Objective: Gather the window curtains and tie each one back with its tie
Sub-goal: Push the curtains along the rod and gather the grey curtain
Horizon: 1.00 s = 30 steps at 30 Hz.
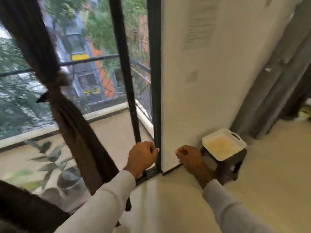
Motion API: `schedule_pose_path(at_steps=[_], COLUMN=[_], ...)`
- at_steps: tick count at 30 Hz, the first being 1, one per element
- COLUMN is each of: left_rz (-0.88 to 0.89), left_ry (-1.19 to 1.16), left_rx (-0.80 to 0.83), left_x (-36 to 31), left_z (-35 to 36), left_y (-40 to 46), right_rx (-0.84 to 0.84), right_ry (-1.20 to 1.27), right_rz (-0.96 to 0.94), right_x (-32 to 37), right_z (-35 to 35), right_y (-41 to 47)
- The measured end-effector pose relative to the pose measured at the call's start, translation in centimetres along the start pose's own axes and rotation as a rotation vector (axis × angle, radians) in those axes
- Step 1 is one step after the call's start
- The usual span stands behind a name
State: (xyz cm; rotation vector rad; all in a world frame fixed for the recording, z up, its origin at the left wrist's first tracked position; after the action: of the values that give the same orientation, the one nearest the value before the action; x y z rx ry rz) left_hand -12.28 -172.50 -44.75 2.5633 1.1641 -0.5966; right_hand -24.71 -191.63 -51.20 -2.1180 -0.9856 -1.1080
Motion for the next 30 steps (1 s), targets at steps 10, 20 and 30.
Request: schedule_pose_path(at_steps=[10,20,30], left_rz=[0.199,0.457,0.645], left_ry=[0.002,-0.026,-0.068], left_rx=[0.24,0.282,0.324], left_x=[-24.5,-46.5,-67.4], left_z=[16.4,28.3,33.6], left_y=[11.2,29.3,47.7], right_rx=[-0.238,-0.487,-0.7], right_ry=[-0.105,-0.098,0.015], right_rz=[0.213,0.336,0.409], right_x=[-17.4,-27.5,-32.5], right_z=[-25.1,-47.1,-66.4], right_y=[0.5,10.6,20.2])
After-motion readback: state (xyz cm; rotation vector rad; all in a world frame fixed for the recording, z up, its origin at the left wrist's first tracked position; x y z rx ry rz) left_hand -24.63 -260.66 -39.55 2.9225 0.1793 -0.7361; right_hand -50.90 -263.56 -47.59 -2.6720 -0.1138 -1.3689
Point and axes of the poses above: each hand's wrist, its own y-axis towards the middle knuckle, its own z-axis out of the palm, x = y × z, the point moved 8 cm from there along y, towards the middle knuckle, and after that the axes turned 4 degrees about x, right-handed, at the moved point
